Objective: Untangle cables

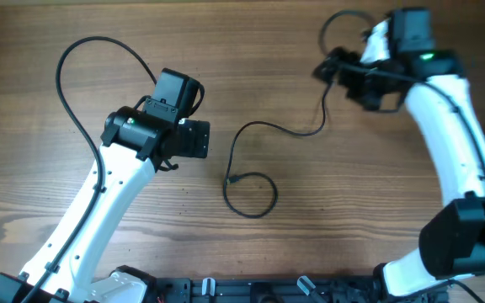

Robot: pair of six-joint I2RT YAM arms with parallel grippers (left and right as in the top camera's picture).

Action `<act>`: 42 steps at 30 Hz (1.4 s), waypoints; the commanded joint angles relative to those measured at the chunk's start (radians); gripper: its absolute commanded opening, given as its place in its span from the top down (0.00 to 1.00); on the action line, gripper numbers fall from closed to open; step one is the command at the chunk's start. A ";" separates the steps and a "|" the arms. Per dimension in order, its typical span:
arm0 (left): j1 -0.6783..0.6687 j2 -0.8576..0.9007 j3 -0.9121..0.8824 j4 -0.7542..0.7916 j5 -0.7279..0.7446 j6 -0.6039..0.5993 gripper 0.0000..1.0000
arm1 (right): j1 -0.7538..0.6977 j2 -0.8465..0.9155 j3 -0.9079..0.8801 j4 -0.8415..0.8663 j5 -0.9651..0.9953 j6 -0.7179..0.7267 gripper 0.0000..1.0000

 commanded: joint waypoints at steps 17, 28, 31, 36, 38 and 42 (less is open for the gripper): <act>0.004 -0.014 0.000 0.000 0.002 0.012 0.00 | 0.412 0.029 -0.371 0.428 0.253 0.663 0.08; 0.004 -0.014 0.000 0.000 0.002 0.012 0.00 | 0.491 0.221 -0.371 0.603 0.230 0.731 0.17; 0.004 -0.014 0.000 0.000 0.002 0.012 0.00 | 0.491 0.238 -0.371 0.631 0.220 0.732 0.30; 0.004 -0.014 0.000 0.000 0.002 0.012 0.00 | 0.491 0.238 -0.371 0.664 0.221 0.732 0.37; 0.004 -0.014 0.000 0.000 0.002 0.012 0.00 | 0.491 0.238 -0.371 0.676 0.220 0.734 0.65; 0.004 -0.014 0.000 0.000 0.002 0.012 0.00 | 0.491 0.238 -0.371 0.681 0.220 0.730 0.95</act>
